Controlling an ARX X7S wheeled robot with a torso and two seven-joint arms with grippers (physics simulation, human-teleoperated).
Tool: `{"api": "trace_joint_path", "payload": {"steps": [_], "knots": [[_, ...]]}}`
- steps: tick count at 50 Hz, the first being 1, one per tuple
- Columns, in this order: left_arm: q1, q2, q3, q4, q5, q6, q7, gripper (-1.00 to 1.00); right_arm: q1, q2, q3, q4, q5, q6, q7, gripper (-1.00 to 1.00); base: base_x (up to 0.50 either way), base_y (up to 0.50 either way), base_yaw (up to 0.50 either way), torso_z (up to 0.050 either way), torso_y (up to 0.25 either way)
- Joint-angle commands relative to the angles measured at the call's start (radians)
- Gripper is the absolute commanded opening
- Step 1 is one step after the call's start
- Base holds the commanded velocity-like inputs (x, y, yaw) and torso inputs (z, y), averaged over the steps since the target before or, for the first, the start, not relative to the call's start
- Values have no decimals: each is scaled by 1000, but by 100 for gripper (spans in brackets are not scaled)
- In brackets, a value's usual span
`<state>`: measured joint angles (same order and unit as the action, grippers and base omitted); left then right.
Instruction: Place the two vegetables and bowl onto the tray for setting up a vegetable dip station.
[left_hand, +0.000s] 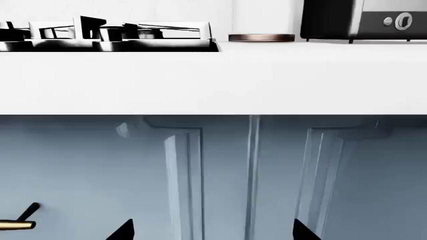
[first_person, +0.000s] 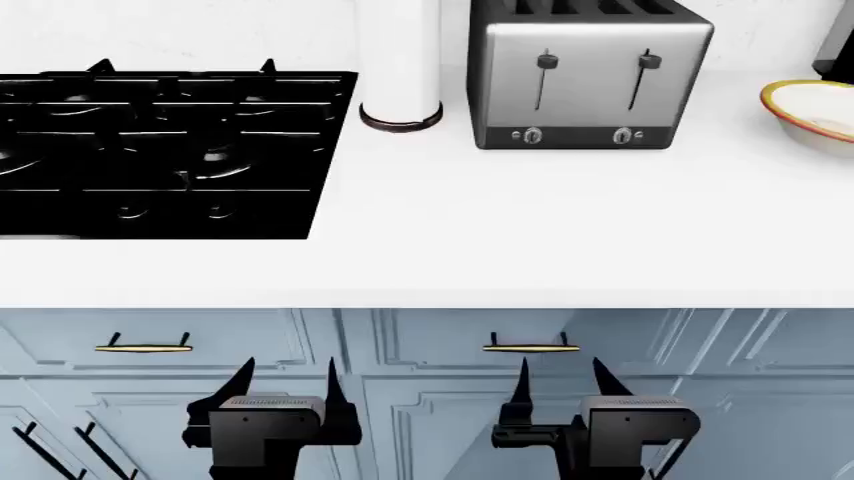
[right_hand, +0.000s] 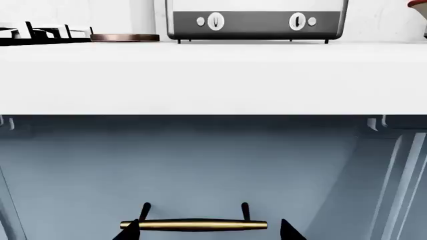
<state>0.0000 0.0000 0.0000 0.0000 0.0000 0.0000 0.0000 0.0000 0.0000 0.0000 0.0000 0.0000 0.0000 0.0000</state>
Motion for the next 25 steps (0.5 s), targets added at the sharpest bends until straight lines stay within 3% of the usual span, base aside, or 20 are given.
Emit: {"api": "trace_joint_path", "payload": {"steps": [1, 7, 13, 15, 18, 22, 25], "knots": [[-7, -15, 16, -13, -17, 7, -20, 100, -6, 17, -23, -5, 13, 1, 15, 100, 0, 0, 0, 0, 0], [-8, -39, 44, 6, -27, -15, -48, 100, -1, 43, -47, -41, 37, 34, 21, 100, 0, 0, 0, 0, 0], [2, -63, 77, 153, 38, -139, -97, 100, 8, 47, -67, -69, 40, 48, 45, 100, 0, 0, 0, 0, 0], [-30, -43, 60, 268, 47, -291, -132, 100, 8, 50, -75, -136, 40, 120, 56, 100, 0, 0, 0, 0, 0], [-75, -41, 126, 452, 96, -539, -116, 100, 33, 57, -105, -232, 42, 261, 54, 100, 0, 0, 0, 0, 0], [-245, -36, 196, 678, 153, -893, -101, 100, 100, 42, -72, -447, 78, 557, 118, 100, 0, 0, 0, 0, 0], [-397, -9, 167, 822, 111, -1174, -92, 100, 184, 50, -57, -619, 98, 787, 144, 100, 0, 0, 0, 0, 0]]}}
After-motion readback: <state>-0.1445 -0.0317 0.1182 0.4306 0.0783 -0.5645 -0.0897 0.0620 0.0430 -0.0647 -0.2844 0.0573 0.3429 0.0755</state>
